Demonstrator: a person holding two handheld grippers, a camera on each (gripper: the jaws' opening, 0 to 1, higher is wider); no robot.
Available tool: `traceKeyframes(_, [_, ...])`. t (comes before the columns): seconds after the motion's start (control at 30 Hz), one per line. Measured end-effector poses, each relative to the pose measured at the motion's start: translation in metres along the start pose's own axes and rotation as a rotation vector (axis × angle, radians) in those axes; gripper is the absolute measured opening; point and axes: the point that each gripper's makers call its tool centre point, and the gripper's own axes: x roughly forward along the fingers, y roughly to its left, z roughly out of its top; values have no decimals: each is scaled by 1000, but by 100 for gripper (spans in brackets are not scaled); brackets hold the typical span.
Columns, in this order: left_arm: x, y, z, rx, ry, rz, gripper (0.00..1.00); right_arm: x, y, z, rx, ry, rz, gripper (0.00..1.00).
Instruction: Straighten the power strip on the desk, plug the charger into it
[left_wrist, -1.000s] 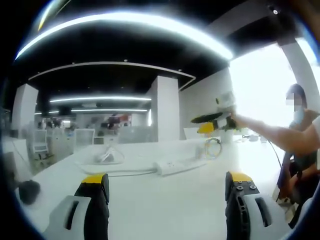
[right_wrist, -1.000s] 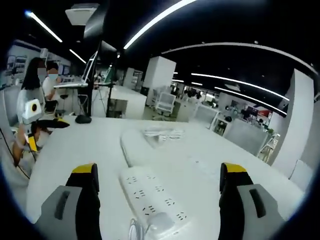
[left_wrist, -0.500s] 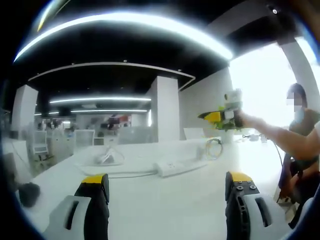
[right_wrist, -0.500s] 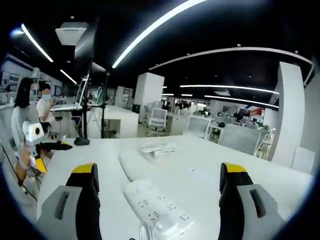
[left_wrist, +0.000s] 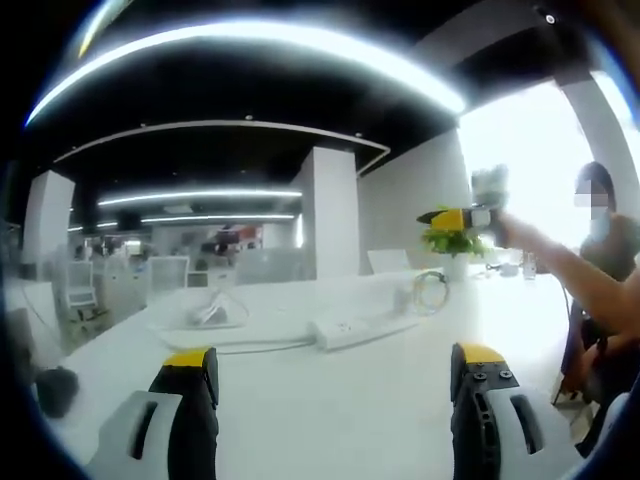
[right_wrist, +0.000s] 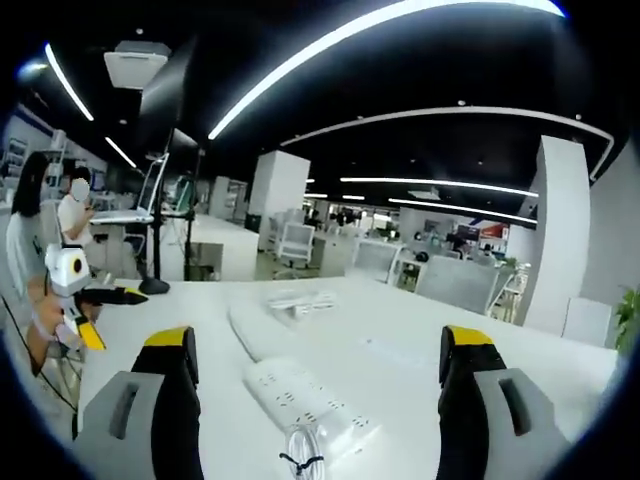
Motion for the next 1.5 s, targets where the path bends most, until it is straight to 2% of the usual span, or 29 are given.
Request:
traceKeyframes(0.13, [3, 1, -4, 0, 18, -5, 99, -9, 5, 2, 2, -11, -14, 100])
traceKeyframes(0.23, [7, 1, -8, -1, 35, -11, 99, -17, 8, -3, -9, 7, -36, 100])
traceKeyframes(0.33, [10, 2, -14, 3, 55, -14, 99, -22, 13, -5, 23, -5, -33, 100])
traceKeyframes(0.5, [12, 5, -19, 8, 74, -16, 99, -32, 21, -10, 29, -12, -42, 100])
traceKeyframes(0.87, [12, 8, -22, 11, 81, -10, 99, -51, 25, -19, 53, -24, -76, 100])
traceKeyframes(1.5, [12, 10, -21, 7, 74, -3, 99, -91, 22, -55, 82, 4, -141, 100])
